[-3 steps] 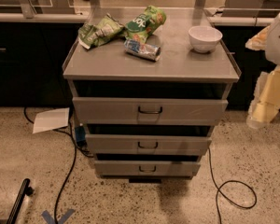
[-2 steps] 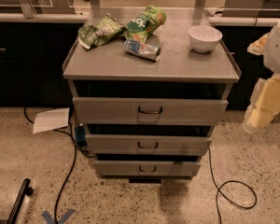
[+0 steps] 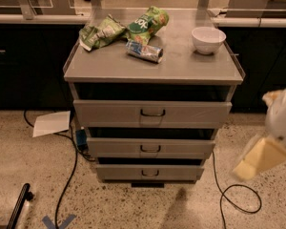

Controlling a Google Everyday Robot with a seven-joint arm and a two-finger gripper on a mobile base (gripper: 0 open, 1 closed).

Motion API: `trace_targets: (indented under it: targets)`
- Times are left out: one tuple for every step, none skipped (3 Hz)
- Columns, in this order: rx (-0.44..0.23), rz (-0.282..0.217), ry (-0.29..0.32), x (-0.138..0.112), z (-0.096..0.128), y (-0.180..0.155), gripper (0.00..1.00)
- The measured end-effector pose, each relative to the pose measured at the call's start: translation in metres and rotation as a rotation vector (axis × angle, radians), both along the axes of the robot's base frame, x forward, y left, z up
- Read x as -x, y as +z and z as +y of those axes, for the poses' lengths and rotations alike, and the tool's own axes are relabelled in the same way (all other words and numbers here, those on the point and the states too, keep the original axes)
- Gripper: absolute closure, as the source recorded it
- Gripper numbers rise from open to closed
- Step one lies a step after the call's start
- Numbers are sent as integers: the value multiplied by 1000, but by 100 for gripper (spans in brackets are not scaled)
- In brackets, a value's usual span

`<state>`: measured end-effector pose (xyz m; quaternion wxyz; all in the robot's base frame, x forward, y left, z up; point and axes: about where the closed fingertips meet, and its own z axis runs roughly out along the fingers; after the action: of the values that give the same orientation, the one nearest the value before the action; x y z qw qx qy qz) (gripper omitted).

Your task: Open bottom drawer

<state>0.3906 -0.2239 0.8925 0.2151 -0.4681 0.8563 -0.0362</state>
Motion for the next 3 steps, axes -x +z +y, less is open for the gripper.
trace_targets:
  targets:
    - [-116, 49, -83, 23, -8, -86, 0]
    - [-243, 68, -103, 15, -5, -168, 0]
    - [-260, 20, -124, -3, -9, -178, 19]
